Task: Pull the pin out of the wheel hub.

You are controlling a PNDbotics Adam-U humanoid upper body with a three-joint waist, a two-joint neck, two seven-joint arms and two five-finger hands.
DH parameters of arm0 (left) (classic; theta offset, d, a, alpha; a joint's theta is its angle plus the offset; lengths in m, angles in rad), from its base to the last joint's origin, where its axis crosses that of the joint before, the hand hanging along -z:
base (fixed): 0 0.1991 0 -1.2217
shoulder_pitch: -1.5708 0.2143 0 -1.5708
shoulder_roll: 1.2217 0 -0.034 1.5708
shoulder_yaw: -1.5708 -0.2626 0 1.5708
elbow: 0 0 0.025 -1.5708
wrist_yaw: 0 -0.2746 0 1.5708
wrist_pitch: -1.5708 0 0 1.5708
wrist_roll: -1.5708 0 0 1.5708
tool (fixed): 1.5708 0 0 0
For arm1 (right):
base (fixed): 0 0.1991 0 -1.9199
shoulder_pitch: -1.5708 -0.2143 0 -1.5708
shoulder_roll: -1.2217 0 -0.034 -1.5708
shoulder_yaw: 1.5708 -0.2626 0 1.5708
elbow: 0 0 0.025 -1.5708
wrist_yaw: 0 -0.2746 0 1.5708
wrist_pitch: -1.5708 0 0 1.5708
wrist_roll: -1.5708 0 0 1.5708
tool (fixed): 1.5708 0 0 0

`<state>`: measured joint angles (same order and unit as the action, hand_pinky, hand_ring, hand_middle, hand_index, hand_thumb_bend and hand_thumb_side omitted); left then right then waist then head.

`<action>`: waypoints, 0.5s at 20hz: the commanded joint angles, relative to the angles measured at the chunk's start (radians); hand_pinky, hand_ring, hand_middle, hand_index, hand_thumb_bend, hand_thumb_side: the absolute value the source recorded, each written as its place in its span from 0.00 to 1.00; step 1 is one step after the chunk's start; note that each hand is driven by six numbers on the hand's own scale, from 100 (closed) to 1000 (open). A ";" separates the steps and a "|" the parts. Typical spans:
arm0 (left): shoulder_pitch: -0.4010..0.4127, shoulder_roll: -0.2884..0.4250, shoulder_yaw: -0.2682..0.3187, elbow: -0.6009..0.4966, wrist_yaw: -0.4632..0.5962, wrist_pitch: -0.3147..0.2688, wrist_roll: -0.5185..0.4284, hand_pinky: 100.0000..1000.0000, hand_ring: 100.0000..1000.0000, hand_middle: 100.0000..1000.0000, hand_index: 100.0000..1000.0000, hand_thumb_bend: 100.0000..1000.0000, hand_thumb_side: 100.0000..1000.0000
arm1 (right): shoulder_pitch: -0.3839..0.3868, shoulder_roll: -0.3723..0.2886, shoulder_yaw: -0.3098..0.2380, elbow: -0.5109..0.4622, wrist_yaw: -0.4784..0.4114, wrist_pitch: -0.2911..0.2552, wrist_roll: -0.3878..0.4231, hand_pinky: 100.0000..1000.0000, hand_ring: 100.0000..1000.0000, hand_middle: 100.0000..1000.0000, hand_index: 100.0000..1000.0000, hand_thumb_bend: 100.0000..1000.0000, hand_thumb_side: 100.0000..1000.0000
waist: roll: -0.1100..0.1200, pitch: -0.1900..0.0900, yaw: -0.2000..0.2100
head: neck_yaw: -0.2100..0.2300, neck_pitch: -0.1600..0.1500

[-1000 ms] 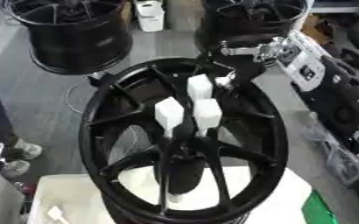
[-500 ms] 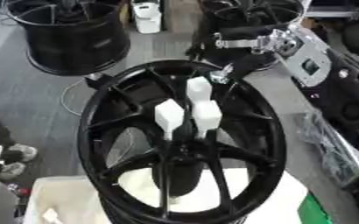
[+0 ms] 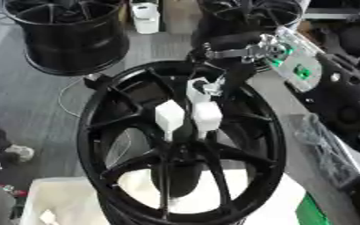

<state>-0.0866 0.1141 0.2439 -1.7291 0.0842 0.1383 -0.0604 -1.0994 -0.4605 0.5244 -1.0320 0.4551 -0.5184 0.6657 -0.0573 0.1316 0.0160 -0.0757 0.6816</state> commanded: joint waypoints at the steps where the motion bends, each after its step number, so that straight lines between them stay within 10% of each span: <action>1: -0.011 0.017 0.003 -0.022 -0.001 0.002 -0.001 0.62 0.49 0.54 0.67 0.53 0.49 | -0.016 -0.017 -0.024 0.034 0.044 -0.264 0.241 0.80 0.84 0.81 0.88 0.00 0.66 | 0.004 -0.015 0.001 | -0.004 -0.016; 10: -0.010 0.016 0.005 -0.022 -0.001 0.002 0.000 0.62 0.48 0.54 0.67 0.53 0.49 | -0.013 -0.011 -0.054 0.098 0.109 -0.310 0.241 0.80 0.82 0.78 0.88 0.01 0.68 | 0.006 -0.014 -0.002 | -0.004 -0.016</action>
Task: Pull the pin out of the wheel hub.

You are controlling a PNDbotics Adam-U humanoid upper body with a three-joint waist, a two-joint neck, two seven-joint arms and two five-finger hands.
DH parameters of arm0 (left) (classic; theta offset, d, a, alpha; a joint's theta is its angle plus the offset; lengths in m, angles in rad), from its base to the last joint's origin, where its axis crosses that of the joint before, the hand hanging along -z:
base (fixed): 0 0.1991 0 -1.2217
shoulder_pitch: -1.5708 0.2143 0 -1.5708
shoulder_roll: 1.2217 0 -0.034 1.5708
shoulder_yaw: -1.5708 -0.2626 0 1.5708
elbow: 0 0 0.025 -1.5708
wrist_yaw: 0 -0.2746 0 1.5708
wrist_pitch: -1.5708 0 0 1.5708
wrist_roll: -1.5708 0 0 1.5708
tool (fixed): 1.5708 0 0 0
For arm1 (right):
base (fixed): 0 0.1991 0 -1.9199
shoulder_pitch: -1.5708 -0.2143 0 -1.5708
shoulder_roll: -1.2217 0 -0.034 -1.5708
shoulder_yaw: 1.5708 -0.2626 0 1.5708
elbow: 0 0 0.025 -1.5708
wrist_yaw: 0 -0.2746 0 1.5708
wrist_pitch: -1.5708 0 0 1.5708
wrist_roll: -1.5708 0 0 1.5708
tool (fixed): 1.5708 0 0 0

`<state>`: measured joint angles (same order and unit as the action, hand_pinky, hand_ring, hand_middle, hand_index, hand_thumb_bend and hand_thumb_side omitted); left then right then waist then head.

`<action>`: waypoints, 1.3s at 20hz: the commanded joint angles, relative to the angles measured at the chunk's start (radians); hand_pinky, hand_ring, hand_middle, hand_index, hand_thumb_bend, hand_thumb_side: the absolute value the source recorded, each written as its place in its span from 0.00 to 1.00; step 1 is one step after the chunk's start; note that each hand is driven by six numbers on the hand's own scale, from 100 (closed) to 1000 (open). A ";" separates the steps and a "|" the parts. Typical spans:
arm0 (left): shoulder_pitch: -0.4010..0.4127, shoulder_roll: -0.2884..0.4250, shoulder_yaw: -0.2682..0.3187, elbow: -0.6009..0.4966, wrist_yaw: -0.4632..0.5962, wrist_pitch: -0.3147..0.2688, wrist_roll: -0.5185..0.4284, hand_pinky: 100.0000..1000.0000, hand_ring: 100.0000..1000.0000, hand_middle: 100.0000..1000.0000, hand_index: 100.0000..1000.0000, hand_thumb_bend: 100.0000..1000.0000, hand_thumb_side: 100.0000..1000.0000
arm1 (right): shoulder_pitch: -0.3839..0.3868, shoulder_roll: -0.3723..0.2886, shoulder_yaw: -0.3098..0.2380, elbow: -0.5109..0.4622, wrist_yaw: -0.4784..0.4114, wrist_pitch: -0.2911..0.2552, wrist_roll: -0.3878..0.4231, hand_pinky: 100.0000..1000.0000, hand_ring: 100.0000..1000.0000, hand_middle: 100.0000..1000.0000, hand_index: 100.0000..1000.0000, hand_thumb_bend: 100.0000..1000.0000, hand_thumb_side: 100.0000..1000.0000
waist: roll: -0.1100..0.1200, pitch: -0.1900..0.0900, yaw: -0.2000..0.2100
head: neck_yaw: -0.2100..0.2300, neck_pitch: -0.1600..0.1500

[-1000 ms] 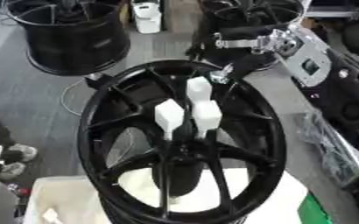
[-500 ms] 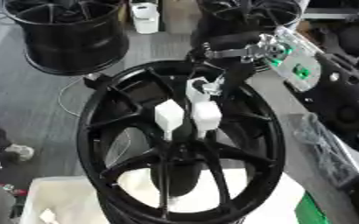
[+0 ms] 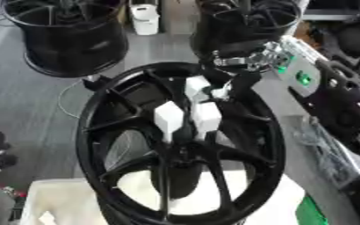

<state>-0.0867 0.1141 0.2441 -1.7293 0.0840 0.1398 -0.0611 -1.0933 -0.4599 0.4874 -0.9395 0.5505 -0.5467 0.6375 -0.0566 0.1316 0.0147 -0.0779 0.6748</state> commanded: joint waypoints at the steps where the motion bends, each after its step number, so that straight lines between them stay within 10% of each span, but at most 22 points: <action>1: -0.010 0.016 0.005 -0.022 -0.001 0.000 0.001 0.62 0.48 0.54 0.67 0.53 0.49 | -0.018 -0.011 -0.019 0.008 0.015 -0.285 0.270 0.80 0.82 0.76 0.87 0.01 0.68 | 0.006 -0.014 0.000 | -0.002 -0.009; 19: -0.014 0.018 0.003 -0.022 -0.003 0.000 -0.002 0.62 0.48 0.53 0.67 0.54 0.49 | -0.028 0.008 0.025 -0.031 -0.086 -0.252 0.270 0.80 0.85 0.89 0.93 0.00 0.75 | 0.003 -0.014 0.009 | -0.022 -0.013; 26: -0.015 0.019 0.003 -0.022 -0.003 0.000 -0.002 0.62 0.48 0.53 0.67 0.54 0.49 | -0.026 0.007 0.046 -0.046 -0.087 -0.256 0.270 0.78 0.78 0.68 0.89 0.00 0.64 | 0.002 -0.014 0.010 | -0.026 -0.013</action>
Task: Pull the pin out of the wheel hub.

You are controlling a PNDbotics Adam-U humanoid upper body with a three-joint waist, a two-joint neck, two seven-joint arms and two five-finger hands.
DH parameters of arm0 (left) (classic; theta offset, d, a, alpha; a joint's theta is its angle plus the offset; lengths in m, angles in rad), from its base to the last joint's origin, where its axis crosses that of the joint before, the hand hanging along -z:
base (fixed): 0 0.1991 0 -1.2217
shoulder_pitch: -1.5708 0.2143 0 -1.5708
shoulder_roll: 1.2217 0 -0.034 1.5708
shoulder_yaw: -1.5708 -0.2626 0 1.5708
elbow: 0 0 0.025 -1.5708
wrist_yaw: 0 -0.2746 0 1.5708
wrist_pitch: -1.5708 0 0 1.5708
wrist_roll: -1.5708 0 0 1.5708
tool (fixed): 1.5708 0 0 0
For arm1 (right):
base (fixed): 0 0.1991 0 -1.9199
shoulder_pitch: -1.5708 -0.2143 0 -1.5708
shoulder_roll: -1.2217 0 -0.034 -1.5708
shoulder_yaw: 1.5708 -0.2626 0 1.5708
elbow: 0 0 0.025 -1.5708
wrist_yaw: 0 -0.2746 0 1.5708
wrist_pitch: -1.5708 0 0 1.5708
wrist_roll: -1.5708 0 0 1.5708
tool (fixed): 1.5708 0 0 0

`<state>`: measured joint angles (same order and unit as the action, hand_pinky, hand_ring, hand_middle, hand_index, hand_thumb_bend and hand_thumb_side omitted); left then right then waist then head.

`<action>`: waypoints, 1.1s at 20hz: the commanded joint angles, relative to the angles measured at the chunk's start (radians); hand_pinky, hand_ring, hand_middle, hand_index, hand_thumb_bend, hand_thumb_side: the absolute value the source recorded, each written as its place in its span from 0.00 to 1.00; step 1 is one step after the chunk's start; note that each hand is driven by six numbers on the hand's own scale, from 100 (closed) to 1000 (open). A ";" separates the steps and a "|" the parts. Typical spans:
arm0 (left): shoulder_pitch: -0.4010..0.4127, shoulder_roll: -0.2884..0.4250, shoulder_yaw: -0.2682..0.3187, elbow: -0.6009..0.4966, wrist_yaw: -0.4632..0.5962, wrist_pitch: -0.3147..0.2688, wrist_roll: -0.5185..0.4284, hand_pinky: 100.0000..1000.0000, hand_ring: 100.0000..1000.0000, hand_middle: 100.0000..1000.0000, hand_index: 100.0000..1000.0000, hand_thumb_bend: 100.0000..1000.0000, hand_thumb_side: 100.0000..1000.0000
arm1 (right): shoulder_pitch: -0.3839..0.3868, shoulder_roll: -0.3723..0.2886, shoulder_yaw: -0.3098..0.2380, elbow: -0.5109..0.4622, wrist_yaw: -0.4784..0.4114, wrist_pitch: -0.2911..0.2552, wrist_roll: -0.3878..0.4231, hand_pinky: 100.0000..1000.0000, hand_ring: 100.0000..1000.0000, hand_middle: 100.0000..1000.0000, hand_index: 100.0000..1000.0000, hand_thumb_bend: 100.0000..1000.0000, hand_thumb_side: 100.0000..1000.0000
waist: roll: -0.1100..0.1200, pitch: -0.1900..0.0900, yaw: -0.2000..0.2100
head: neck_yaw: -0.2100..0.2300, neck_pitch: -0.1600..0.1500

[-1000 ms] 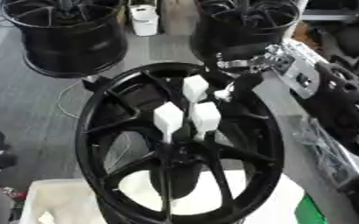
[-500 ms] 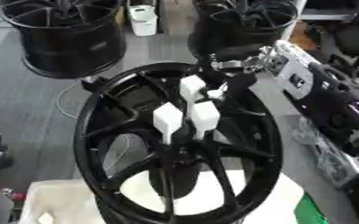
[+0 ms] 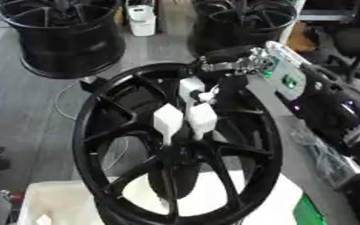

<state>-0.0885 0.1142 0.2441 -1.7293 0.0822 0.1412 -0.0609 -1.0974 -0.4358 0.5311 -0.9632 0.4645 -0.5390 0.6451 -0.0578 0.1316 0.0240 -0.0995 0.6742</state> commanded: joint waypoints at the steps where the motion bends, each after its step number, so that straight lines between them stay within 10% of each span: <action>1: -0.013 0.019 0.004 -0.022 -0.001 -0.001 -0.002 0.62 0.48 0.53 0.67 0.54 0.49 | -0.022 -0.018 0.000 -0.021 0.001 -0.264 0.262 0.78 0.77 0.64 0.88 0.00 0.60 | 0.003 -0.014 0.001 | -0.005 -0.012; 9: -0.012 0.018 0.006 -0.022 -0.001 -0.001 -0.001 0.62 0.48 0.53 0.67 0.54 0.49 | -0.031 -0.023 -0.056 -0.040 -0.071 -0.193 0.262 0.67 0.52 0.26 0.67 0.00 0.18 | 0.004 -0.014 -0.002 | -0.005 -0.011; 22: 0.003 0.028 0.017 -0.020 -0.003 0.001 0.009 0.62 0.48 0.53 0.67 0.54 0.49 | -0.080 -0.151 -0.187 -0.147 -0.239 -0.021 0.247 0.67 0.49 0.23 0.66 0.00 0.00 | -0.011 -0.031 -0.034 | 0.014 0.006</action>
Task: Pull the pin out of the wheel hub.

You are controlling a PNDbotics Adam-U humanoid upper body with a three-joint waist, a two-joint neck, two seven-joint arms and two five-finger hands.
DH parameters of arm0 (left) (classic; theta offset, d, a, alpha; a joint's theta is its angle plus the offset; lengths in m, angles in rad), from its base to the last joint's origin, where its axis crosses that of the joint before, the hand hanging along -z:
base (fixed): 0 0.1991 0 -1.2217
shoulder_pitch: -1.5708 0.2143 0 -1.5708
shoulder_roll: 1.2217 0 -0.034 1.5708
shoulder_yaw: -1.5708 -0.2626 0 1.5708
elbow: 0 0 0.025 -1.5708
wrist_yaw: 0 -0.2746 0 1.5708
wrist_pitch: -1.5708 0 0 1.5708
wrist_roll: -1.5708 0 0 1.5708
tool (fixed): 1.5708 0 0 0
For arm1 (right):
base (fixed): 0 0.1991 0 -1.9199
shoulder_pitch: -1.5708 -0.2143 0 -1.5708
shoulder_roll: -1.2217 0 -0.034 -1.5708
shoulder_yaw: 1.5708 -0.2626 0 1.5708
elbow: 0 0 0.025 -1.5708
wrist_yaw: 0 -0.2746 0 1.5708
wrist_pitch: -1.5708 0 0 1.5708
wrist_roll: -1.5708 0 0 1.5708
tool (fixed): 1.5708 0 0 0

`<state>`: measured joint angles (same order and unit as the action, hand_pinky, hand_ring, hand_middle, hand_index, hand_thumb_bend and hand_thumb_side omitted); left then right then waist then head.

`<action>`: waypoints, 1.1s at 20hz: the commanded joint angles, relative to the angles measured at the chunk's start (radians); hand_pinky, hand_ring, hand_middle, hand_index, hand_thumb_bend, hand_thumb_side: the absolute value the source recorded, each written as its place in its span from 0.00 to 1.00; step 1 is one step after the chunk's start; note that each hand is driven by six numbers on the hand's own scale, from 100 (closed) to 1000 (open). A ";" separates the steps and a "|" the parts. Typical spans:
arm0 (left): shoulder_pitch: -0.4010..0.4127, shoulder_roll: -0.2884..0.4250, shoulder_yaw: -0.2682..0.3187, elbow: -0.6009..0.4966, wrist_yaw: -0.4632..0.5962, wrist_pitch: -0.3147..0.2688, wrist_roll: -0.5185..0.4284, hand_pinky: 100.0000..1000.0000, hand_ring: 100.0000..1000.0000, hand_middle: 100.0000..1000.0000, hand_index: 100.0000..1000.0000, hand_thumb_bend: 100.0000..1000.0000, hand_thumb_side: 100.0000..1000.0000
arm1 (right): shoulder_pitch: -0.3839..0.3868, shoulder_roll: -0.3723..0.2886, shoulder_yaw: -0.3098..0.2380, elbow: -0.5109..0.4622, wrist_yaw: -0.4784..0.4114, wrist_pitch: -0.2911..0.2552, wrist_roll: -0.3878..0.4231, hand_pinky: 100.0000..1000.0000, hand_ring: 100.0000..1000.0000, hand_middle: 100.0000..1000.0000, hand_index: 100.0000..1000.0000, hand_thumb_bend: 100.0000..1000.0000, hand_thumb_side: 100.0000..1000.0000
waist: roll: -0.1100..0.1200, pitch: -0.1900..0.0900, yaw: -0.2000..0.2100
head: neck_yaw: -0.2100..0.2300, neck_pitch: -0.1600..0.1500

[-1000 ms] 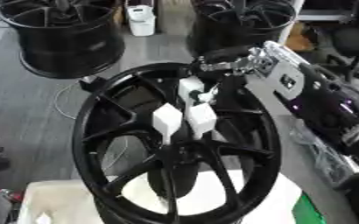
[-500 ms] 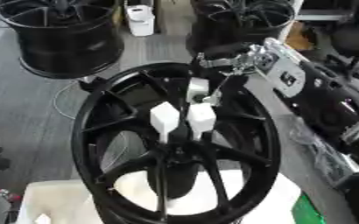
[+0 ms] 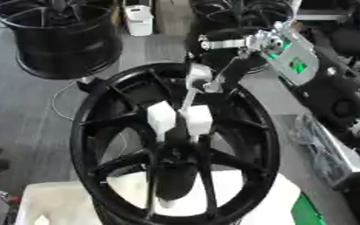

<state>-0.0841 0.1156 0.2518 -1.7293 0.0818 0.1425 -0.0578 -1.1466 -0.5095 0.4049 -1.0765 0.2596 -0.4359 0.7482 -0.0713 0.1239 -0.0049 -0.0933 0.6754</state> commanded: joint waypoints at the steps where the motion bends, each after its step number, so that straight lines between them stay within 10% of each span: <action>1: 0.000 0.028 0.010 -0.020 -0.003 0.000 0.007 0.62 0.48 0.53 0.67 0.54 0.49 | -0.029 -0.102 -0.086 -0.043 -0.045 -0.108 0.131 0.67 0.49 0.23 0.66 0.00 0.00 | 0.000 -0.025 -0.010 | 0.012 0.007; 14: 0.022 0.017 0.062 -0.024 0.002 -0.005 0.059 0.62 0.48 0.53 0.67 0.54 0.49 | 0.257 -0.450 -0.446 0.139 -0.242 0.113 -0.087 0.62 0.44 0.21 0.64 0.00 0.00 | 0.032 -0.034 -0.105 | 0.104 0.026; 15: 0.023 0.015 0.067 -0.024 0.003 -0.006 0.064 0.62 0.48 0.53 0.67 0.54 0.49 | 0.287 -0.458 -0.476 0.169 -0.260 0.132 -0.105 0.62 0.45 0.24 0.64 0.00 0.18 | 0.036 -0.032 -0.114 | 0.113 0.026; 17: 0.025 0.014 0.079 -0.025 0.003 -0.007 0.075 0.62 0.48 0.53 0.67 0.54 0.49 | 0.344 -0.460 -0.533 0.226 -0.286 0.167 -0.140 0.63 0.47 0.31 0.67 0.00 0.24 | 0.044 -0.024 -0.141 | 0.133 0.021; 20: 0.015 0.013 0.084 -0.029 0.005 -0.009 0.084 0.62 0.48 0.53 0.67 0.54 0.49 | 0.431 -0.408 -0.620 0.313 -0.253 0.220 -0.194 0.71 0.65 0.71 0.84 0.00 0.66 | 0.051 -0.009 -0.154 | 0.136 0.010; 22: 0.008 0.012 0.081 -0.031 0.006 -0.010 0.082 0.62 0.48 0.53 0.67 0.54 0.49 | 0.489 -0.354 -0.678 0.371 -0.219 0.256 -0.230 0.74 0.72 0.82 0.87 0.00 0.88 | 0.055 -0.004 -0.143 | 0.125 0.005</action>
<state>-0.0678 0.1211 0.3260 -1.7331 0.0824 0.1338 0.0197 -0.6478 -0.8589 -0.2317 -0.7301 0.0255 -0.2005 0.5397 -0.0136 0.1278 -0.1448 0.0342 0.6942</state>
